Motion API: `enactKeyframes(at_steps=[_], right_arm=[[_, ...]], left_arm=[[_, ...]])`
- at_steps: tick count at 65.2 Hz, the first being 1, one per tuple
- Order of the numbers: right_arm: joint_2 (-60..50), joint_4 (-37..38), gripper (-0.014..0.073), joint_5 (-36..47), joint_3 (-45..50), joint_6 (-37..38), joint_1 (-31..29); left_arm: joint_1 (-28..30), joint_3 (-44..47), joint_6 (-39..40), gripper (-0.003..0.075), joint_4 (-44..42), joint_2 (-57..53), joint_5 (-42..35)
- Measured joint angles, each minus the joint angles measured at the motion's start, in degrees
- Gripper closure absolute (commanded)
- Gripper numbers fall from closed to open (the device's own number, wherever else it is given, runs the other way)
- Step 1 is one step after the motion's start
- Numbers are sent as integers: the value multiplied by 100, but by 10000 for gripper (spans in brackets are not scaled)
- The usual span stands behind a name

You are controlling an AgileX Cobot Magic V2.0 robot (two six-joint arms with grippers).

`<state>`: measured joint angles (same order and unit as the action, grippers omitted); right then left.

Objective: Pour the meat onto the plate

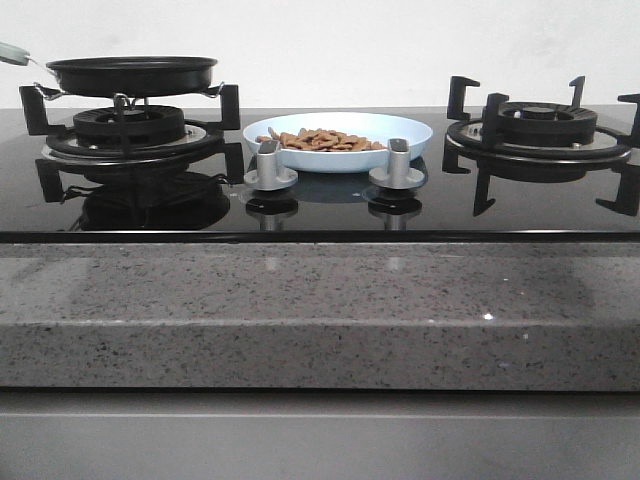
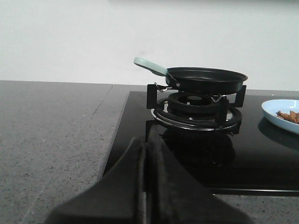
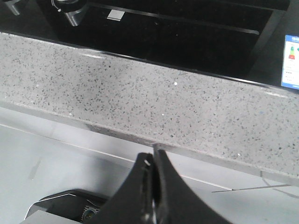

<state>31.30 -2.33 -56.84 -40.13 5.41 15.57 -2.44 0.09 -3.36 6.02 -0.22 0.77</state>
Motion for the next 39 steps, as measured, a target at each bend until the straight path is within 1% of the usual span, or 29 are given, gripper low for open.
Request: enactKeyframes(at_steps=[39], right_arm=[[0,0,663,0,0,0,0]], left_arm=[[11,0,199,741,-25,0,-77]])
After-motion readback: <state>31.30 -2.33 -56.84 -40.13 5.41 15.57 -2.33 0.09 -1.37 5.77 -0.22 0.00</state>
